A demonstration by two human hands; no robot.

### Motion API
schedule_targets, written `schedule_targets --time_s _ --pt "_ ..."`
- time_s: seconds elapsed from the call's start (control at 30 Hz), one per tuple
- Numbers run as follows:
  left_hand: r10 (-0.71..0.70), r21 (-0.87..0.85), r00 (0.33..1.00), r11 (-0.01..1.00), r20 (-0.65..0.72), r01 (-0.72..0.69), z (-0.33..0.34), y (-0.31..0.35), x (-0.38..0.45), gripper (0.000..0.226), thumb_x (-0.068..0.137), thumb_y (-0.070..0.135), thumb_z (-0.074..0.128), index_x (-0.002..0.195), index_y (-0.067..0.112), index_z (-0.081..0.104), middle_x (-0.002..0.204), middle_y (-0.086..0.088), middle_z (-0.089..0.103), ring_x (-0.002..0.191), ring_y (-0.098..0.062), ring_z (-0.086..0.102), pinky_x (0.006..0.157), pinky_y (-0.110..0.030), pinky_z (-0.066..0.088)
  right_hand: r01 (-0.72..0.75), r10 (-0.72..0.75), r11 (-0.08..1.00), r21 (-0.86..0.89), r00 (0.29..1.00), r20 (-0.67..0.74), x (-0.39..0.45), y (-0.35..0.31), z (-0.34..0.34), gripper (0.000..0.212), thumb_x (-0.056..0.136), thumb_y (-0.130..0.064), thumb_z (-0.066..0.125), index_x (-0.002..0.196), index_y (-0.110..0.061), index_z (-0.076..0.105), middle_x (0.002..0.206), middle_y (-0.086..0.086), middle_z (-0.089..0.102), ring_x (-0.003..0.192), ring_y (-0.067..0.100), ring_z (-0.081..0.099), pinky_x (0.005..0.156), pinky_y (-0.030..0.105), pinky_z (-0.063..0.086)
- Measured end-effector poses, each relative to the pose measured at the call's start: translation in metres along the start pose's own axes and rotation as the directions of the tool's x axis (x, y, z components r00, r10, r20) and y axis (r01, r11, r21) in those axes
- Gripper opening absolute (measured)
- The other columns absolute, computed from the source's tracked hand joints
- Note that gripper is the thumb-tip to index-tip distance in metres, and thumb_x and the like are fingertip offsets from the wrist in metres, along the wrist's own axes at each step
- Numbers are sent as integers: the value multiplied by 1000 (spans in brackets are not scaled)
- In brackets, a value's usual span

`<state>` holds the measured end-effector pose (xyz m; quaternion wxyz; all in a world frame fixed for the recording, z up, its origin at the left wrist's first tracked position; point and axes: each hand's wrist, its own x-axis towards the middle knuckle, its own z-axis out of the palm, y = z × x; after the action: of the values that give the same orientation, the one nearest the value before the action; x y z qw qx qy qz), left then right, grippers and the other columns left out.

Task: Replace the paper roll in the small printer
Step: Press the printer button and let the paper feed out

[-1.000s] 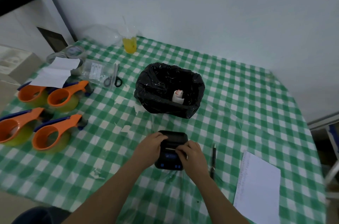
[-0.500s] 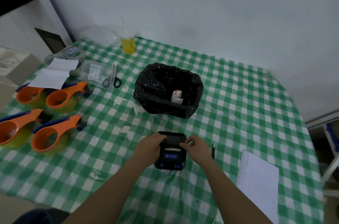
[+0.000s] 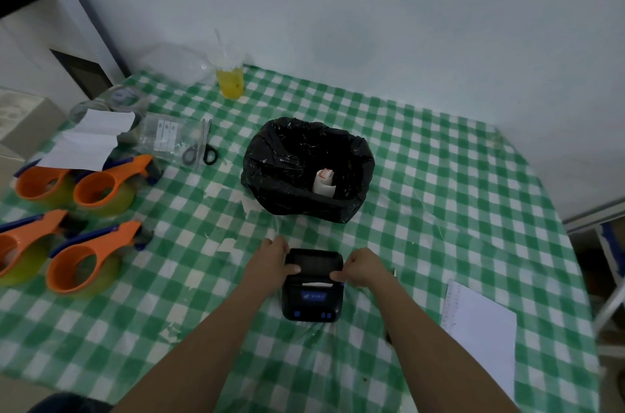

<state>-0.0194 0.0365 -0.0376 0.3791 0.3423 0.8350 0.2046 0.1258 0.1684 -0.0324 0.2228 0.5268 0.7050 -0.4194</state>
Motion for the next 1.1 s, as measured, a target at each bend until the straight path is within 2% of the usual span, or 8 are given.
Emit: schedule_targets --time_s 0.17,0.27,0.37,0.5,0.67,0.8,0.87,1.1 --pt "-26 114 1000 993 -2 26 5 3 -4 31 84 28 64 88 18 34 110 -15 51 96 -34 56 82 -45 47 -16 17 999 -48 1000 20 1 0 0 35 74 -32 75 85 -1 62 86 12 57 80 23 55 72 31 45" --pt "-38 120 999 992 -7 39 6 4 -7 30 85 29 62 89 18 34 111 -15 52 97 -34 57 83 -45 48 -6 6 1000 12 1000 -19 -6 4 2 33 74 -32 76 76 -4 57 82 11 57 77 22 54 70 30 43" --pt "-66 26 998 997 0 66 5 2 -8 34 84 29 63 104 11 43 115 -16 54 101 -34 57 85 -43 47 46 -19 977 209 991 -131 -18 16 15 35 74 -31 75 66 -9 50 67 5 54 67 20 52 62 28 41" --pt "-75 -219 997 973 -6 72 10 -3 -19 37 89 18 58 121 5 47 123 -19 57 109 -32 57 88 -37 45 151 -19 899 411 951 -308 -41 32 43 22 84 -29 65 77 -12 54 67 -3 54 70 20 53 59 30 39" --pt "-28 -307 1000 951 -5 25 18 -16 -48 38 94 10 48 131 8 44 138 -14 49 116 -27 55 93 -32 43 259 -97 878 402 920 -380 -62 56 62 11 92 -21 55 90 -12 60 78 -2 58 67 13 51 58 22 41" --pt "-13 -342 999 939 43 26 30 -27 -69 59 87 14 61 140 11 33 145 -14 40 127 -30 48 102 -41 42 253 -70 857 449 920 -385 -67 70 76 8 92 -16 54 87 -16 60 77 -2 58 71 19 55 67 34 48" --pt "16 -361 998 933 58 6 34 -28 -76 65 85 12 63 141 15 30 146 -12 40 128 -31 47 103 -42 42 239 -63 855 460 929 -366 -69 76 83 9 92 -16 53 86 -19 59 80 -2 59 73 21 57 67 33 49" --pt "45 -331 999 942 -27 -52 45 -25 -79 61 85 7 60 139 18 33 134 -11 54 120 -31 54 99 -52 46 239 -76 859 452 934 -349 -68 78 93 10 92 -14 51 93 -13 61 82 -1 57 74 21 56 64 32 45"
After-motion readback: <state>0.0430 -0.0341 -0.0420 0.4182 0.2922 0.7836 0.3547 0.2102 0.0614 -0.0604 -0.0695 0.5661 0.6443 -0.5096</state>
